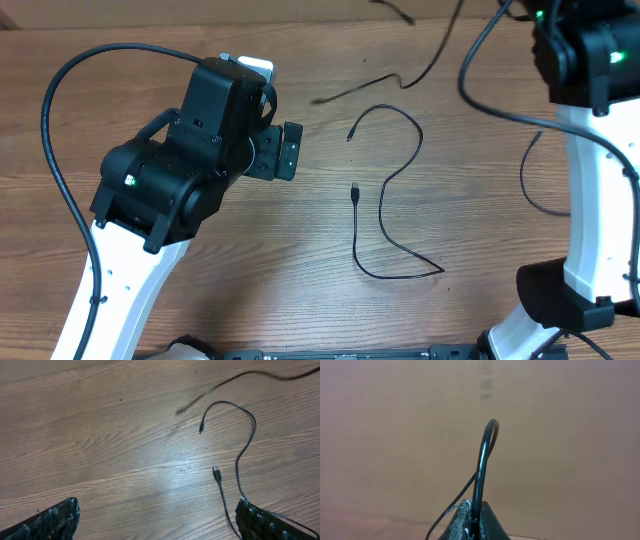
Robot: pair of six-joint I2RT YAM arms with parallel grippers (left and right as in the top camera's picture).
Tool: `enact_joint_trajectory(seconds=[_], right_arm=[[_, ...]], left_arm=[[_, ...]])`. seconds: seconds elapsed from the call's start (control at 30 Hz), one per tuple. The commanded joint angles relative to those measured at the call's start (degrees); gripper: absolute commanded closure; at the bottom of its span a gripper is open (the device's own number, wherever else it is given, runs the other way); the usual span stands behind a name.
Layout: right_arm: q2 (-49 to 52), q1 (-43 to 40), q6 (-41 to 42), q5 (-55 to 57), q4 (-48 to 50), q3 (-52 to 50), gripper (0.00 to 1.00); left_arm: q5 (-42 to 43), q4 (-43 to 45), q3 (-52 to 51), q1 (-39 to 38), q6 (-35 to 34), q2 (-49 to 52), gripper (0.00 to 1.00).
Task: Untangle cables
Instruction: 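Lift the second cable with the right gripper and carry it rightward, then lower the cable onto the right side of the table and release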
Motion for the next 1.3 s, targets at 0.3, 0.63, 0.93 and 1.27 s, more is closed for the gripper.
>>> enact_joint_trajectory(seconds=[0.3,0.63,0.93,1.27], right_arm=[[1.27,-16.02,0.28,9.70,-0.44,-0.55,0.96],[6.29,-21.27,0.48,7.58,-0.92,-0.81,0.96],[12.81,-22.03,0.46,6.73,-0.68,-0.81,0.96],[20.46,-29.81,0.46,6.73,-0.46,-0.81,0.96]], left_arm=[[-0.76,0.17,0.28,0.26,-0.39,0.42,0.00],[-0.74,0.17,0.28,0.26,-0.39,0.42,0.00],[-0.74,0.17,0.28,0.26,-0.39,0.42,0.01],[-0.74,0.17,0.28,0.26,-0.39,0.42,0.00]])
